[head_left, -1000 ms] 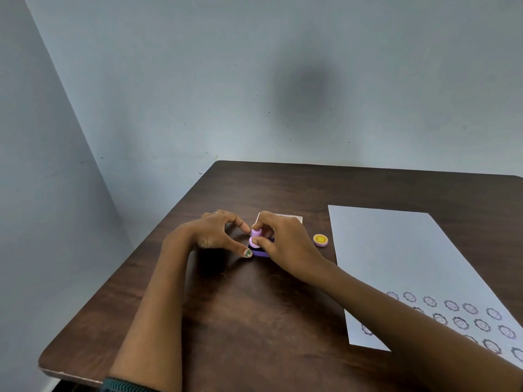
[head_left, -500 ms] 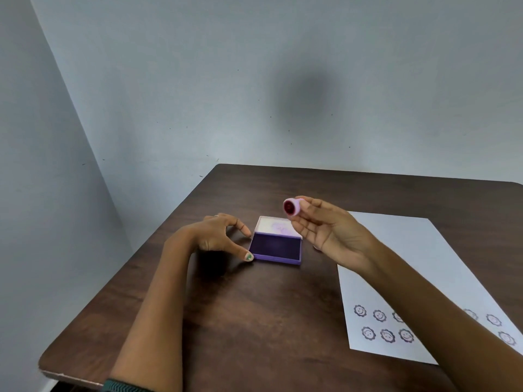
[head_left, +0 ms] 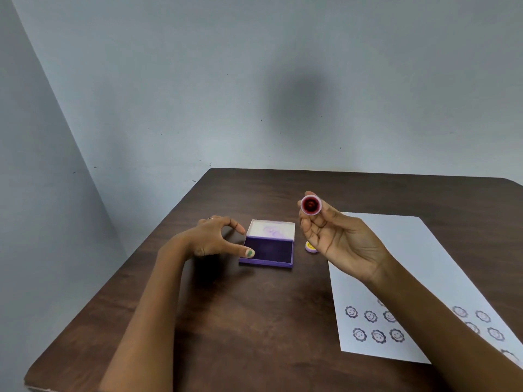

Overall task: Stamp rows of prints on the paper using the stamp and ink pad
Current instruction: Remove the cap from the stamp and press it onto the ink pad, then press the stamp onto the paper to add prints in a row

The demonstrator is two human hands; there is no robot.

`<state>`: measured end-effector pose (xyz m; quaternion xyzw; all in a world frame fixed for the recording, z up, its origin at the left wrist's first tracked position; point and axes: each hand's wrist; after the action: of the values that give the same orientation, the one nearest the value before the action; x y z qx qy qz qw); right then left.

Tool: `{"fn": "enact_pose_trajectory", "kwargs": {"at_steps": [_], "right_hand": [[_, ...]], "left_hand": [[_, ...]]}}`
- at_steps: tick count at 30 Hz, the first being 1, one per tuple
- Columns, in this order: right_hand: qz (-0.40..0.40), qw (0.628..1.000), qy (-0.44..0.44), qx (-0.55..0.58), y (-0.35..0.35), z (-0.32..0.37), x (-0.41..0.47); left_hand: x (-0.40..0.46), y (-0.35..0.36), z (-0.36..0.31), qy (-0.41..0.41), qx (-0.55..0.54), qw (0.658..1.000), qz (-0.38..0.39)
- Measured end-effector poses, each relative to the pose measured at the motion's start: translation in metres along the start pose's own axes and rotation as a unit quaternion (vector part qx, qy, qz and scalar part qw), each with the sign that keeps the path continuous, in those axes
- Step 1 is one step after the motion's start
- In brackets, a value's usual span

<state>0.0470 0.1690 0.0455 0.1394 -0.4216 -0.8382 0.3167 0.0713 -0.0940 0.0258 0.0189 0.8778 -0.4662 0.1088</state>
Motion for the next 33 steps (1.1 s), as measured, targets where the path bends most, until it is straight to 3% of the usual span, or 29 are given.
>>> {"fn": "enact_pose_trajectory", "kwargs": {"at_steps": [6, 9, 12, 16, 21, 27, 33], "right_hand": [[-0.006, 0.993, -0.050, -0.109, -0.005, 0.019, -0.011], [-0.005, 0.979, -0.071, -0.191, -0.018, 0.036, -0.023], [0.002, 0.952, -0.082, -0.293, -0.034, 0.053, -0.036], [0.002, 0.896, -0.080, -0.436, -0.054, 0.070, -0.053], [0.041, 0.811, -0.050, -0.581, -0.056, 0.079, -0.067], [0.087, 0.751, 0.008, -0.655, -0.049, 0.077, -0.068], [0.094, 0.724, 0.034, -0.683, -0.050, 0.075, -0.068]], "left_hand": [[0.003, 0.013, -0.019, 0.039, 0.061, 0.990, -0.117], [0.004, 0.029, -0.042, 0.103, 0.069, 0.976, -0.182], [-0.003, 0.049, -0.070, 0.183, 0.078, 0.960, -0.199], [-0.017, 0.080, -0.104, 0.251, 0.080, 0.959, -0.108], [-0.024, 0.111, -0.117, 0.277, 0.150, 0.949, 0.023], [-0.023, 0.115, -0.115, 0.260, 0.184, 0.946, 0.067], [-0.024, 0.115, -0.117, 0.254, 0.187, 0.946, 0.071]]}}
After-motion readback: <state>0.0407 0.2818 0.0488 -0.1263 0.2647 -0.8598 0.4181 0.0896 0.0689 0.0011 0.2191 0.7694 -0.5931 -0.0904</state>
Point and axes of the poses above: each hand's wrist, its own x-axis towards the middle knuckle, its own y-axis out of the palm, z = x × y, and after that the axes turned 1 degree about -y, right-handed
